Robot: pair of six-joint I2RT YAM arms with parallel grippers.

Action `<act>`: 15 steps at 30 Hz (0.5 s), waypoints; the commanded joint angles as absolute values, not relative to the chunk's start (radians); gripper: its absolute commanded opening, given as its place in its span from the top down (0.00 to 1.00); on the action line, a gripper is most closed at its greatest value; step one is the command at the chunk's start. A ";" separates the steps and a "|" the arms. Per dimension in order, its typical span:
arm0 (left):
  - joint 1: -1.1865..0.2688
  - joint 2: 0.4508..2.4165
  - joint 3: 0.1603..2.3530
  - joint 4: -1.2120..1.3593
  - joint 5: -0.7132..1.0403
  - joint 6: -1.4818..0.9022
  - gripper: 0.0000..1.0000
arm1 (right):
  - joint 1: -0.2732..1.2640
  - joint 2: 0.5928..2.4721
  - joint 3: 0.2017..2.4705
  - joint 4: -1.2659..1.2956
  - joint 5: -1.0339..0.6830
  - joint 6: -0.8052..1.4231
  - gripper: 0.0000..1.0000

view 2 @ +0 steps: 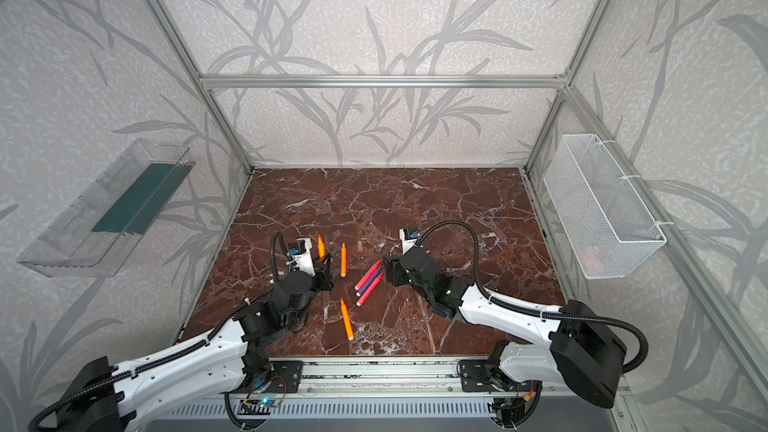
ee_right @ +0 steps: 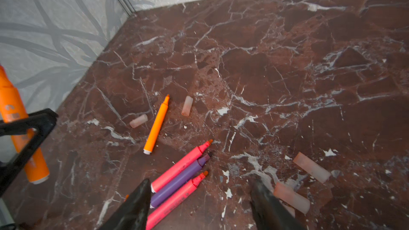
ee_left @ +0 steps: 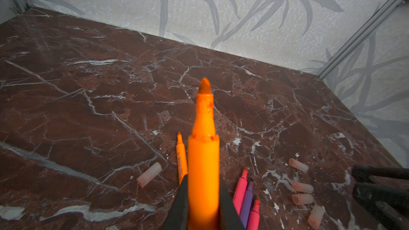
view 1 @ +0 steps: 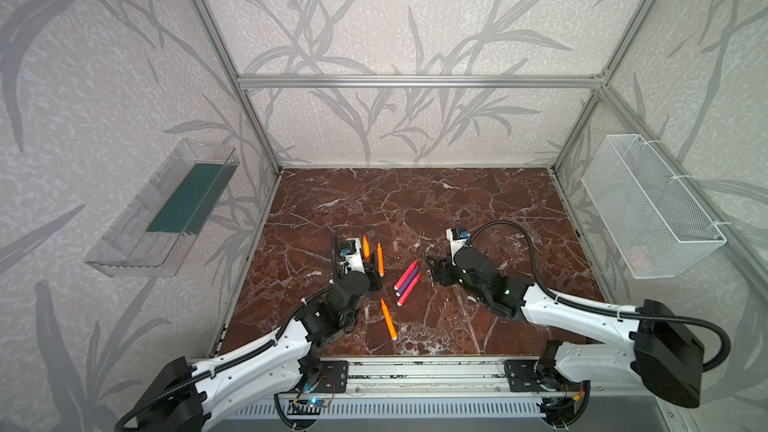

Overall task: Insert the pens into the pen caps
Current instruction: 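Move the right gripper to a pale pink cap and grasp it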

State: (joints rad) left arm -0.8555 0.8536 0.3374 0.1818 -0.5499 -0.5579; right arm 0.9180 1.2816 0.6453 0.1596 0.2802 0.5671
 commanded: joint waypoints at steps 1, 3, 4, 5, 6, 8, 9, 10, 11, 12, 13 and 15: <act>-0.852 0.874 0.358 0.183 -0.578 -0.550 1.00 | 0.922 1.342 0.733 0.133 0.293 0.546 0.33; -0.850 0.883 0.330 0.247 -0.560 -0.538 1.00 | 0.923 1.388 0.777 0.095 0.284 0.537 0.35; -0.850 0.886 0.322 0.259 -0.558 -0.535 1.00 | 0.923 1.413 0.801 0.075 0.284 0.530 0.35; -0.850 0.889 0.318 0.263 -0.560 -0.525 1.00 | 0.923 1.436 0.821 0.056 0.288 0.526 0.36; -0.850 0.890 0.321 0.248 -0.567 -0.524 1.00 | 0.923 1.457 0.839 0.044 0.292 0.523 0.36; -0.847 0.886 0.336 0.196 -0.588 -0.543 1.00 | 0.923 1.501 0.870 0.031 0.295 0.519 0.37; -0.845 0.885 0.342 0.174 -0.593 -0.553 1.00 | 0.922 1.521 0.883 0.027 0.295 0.517 0.37; -0.841 0.884 0.347 0.160 -0.593 -0.563 1.00 | 0.923 1.544 0.899 0.020 0.294 0.516 0.37; -0.836 0.884 0.352 0.144 -0.594 -0.574 1.00 | 0.923 1.565 0.915 0.011 0.291 0.515 0.38; -0.830 0.886 0.354 0.133 -0.597 -0.585 1.00 | 0.922 1.585 0.930 0.004 0.289 0.516 0.39; -0.821 0.889 0.360 0.119 -0.600 -0.598 1.00 | 0.922 1.609 0.946 -0.003 0.285 0.517 0.41; -0.795 0.897 0.364 0.093 -0.598 -0.627 1.00 | 0.922 1.647 0.975 -0.015 0.275 0.517 0.45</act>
